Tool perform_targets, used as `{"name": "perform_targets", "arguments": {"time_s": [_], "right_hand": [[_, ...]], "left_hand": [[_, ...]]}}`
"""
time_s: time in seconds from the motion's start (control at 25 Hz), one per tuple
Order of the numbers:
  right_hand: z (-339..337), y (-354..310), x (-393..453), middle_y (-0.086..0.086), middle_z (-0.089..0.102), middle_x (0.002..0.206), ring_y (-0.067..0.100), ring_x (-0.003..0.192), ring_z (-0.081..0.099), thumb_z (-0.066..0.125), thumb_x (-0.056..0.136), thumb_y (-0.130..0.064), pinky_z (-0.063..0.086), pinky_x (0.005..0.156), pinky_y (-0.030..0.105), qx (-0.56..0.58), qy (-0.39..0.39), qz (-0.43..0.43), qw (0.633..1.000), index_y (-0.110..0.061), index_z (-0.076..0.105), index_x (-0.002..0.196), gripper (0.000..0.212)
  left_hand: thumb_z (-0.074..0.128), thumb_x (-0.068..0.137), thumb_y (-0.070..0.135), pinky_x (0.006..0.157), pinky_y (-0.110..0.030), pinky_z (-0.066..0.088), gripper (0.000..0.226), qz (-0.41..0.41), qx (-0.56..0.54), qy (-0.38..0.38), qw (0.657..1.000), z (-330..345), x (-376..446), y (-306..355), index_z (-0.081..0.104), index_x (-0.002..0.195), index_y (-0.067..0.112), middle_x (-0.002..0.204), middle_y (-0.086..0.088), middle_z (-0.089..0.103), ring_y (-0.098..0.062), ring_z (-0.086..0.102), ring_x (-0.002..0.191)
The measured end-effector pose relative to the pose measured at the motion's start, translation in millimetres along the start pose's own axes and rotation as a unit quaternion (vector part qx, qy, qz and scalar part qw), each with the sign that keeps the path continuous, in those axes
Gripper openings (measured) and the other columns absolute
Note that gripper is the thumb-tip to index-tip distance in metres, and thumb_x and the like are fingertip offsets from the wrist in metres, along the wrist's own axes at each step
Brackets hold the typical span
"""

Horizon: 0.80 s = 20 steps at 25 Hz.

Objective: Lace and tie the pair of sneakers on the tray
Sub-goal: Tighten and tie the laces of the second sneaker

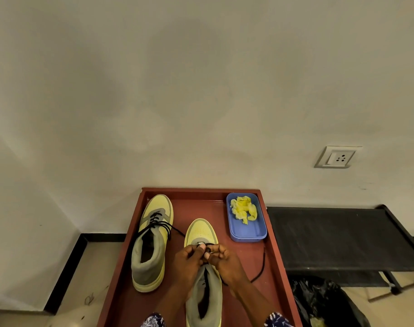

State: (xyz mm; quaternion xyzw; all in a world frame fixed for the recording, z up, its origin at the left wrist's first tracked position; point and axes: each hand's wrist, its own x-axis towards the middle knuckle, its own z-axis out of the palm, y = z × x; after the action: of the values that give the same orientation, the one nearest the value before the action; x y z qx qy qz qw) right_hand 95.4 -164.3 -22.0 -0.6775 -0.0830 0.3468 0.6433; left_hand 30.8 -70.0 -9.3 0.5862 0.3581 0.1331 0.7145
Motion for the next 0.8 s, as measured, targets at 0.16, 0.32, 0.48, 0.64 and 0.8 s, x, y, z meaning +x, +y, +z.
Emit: {"name": "perform_targets", "arguments": {"time_s": [0.16,0.32,0.48,0.64,0.8], "right_hand": [[1.4,5.1,-1.6,0.017,0.070,0.088,0.018,0.076,0.066,0.059,0.087,-0.004,0.054,0.075,0.030,-0.014,0.013,-0.006,1.000,-0.003,0.061,0.096,0.009],[3.2,7.8,-4.4,0.004,0.067,0.083,0.006,0.069,0.060,0.054,0.091,-0.006,0.049,0.065,0.019,-0.047,0.017,-0.004,0.999,-0.008,0.060,0.096,0.008],[7.9,10.3,-2.6,0.016,0.064,0.087,0.015,0.074,0.054,0.053,0.089,-0.005,0.046,0.069,0.027,-0.082,0.046,-0.025,0.995,-0.014,0.055,0.086,0.010],[10.7,11.9,-3.0,0.005,0.059,0.082,0.011,0.075,0.052,0.052,0.089,-0.001,0.045,0.071,0.024,-0.107,0.061,-0.045,0.991,-0.019,0.052,0.081,0.019],[10.7,5.7,-4.4,-0.002,0.058,0.078,0.007,0.073,0.052,0.049,0.089,0.003,0.043,0.067,0.013,-0.119,0.069,-0.057,0.989,-0.020,0.051,0.077,0.026]], "left_hand": [[0.058,0.089,0.012,0.052,-0.026,0.037,0.025,-0.004,-0.011,0.016,1.000,-1.7,1.8,-3.0,0.058,0.067,0.001,0.055,-0.009,0.050,-0.014,0.043,0.053],[0.059,0.089,0.013,0.047,-0.022,0.036,0.027,-0.001,0.031,0.042,0.999,-3.7,7.1,-10.2,0.057,0.066,0.000,0.054,-0.009,0.048,-0.013,0.041,0.049],[0.068,0.081,0.010,0.062,-0.033,0.053,0.013,0.027,0.084,0.093,0.992,-2.7,13.2,-16.6,0.060,0.071,0.006,0.068,-0.012,0.065,-0.027,0.062,0.066],[0.067,0.081,0.009,0.069,-0.037,0.054,0.008,0.085,0.181,0.079,0.976,-1.3,10.0,-11.9,0.066,0.075,0.012,0.075,-0.010,0.069,-0.025,0.066,0.073],[0.061,0.088,0.022,0.062,-0.028,0.042,0.025,0.104,0.284,0.028,0.953,-6.1,6.7,-4.9,0.069,0.065,0.016,0.064,-0.004,0.066,-0.013,0.059,0.062]]}}
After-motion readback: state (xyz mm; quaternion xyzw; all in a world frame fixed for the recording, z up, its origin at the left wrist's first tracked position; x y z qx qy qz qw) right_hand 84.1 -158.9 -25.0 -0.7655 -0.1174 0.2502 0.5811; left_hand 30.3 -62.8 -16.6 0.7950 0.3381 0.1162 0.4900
